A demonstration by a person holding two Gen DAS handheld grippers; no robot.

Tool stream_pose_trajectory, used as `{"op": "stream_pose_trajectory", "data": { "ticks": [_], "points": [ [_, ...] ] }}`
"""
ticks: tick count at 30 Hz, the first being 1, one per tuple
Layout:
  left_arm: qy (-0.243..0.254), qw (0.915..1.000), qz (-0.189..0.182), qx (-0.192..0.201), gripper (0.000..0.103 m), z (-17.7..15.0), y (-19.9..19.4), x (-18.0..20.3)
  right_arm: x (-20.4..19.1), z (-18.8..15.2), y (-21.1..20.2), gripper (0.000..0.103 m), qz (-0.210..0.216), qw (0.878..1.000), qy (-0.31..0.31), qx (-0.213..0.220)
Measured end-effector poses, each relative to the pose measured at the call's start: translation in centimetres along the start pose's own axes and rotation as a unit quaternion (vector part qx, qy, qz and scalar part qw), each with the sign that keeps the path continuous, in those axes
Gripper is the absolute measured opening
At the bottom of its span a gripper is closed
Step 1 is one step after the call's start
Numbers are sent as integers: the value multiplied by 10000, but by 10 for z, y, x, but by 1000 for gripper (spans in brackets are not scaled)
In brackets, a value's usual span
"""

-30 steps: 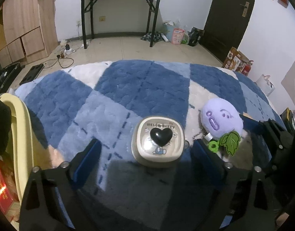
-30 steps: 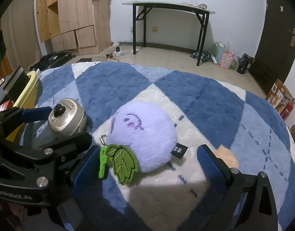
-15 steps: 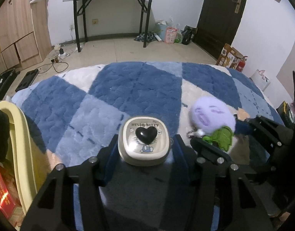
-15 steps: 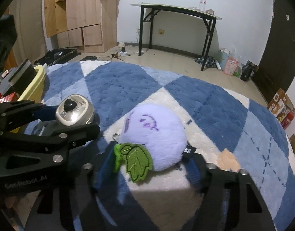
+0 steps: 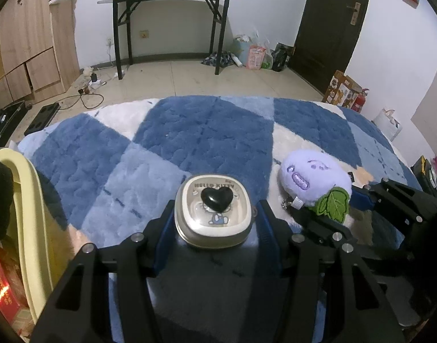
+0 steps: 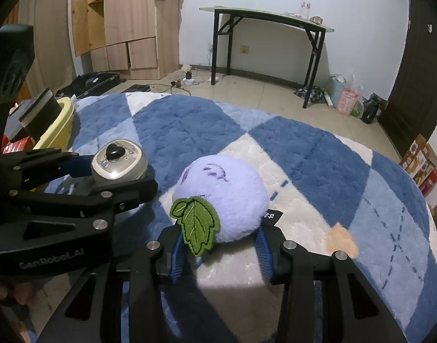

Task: Organize rigid objects
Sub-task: 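Grasp the white Hello Kitty device with the left gripper while the right gripper grasps the lavender plush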

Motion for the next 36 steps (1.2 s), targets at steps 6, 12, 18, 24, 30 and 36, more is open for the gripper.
{"op": "stream_pose_trajectory", "data": {
  "ticks": [6, 12, 18, 24, 30, 36],
  "points": [
    [62, 10000, 28, -29, 56, -1, -1, 0, 0, 1, -7, 28, 68, 9999, -67, -32],
    [167, 9998, -32, 40, 56, 3, -10, 9, 3, 6, -19, 25, 73, 9999, -76, 84],
    [181, 9998, -63, 72, 56, 5, -16, 11, 7, 6, -26, 20, 89, 9998, 27, 181],
    [174, 9998, -17, 79, 56, 6, -19, 8, 8, 7, -30, 12, 74, 9996, 88, 259],
    [128, 9999, 15, 70, 56, 8, -21, 2, 6, 6, -28, 11, 109, 9997, 67, 210],
    [171, 9998, -17, 79, 56, 9, -22, 3, 4, 7, -29, 9, 191, 9995, 82, 236]
  ]
}}
Point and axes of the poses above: each gripper's, at about its wrist camera, not at the fingertips, and y roughly the way its jaws point, x to its right, z to its top, the point moved 8 cm from there along y, roughly the way its jaws point, and after that the axes turned 3 degrees about -y, right-handed, at the moved point
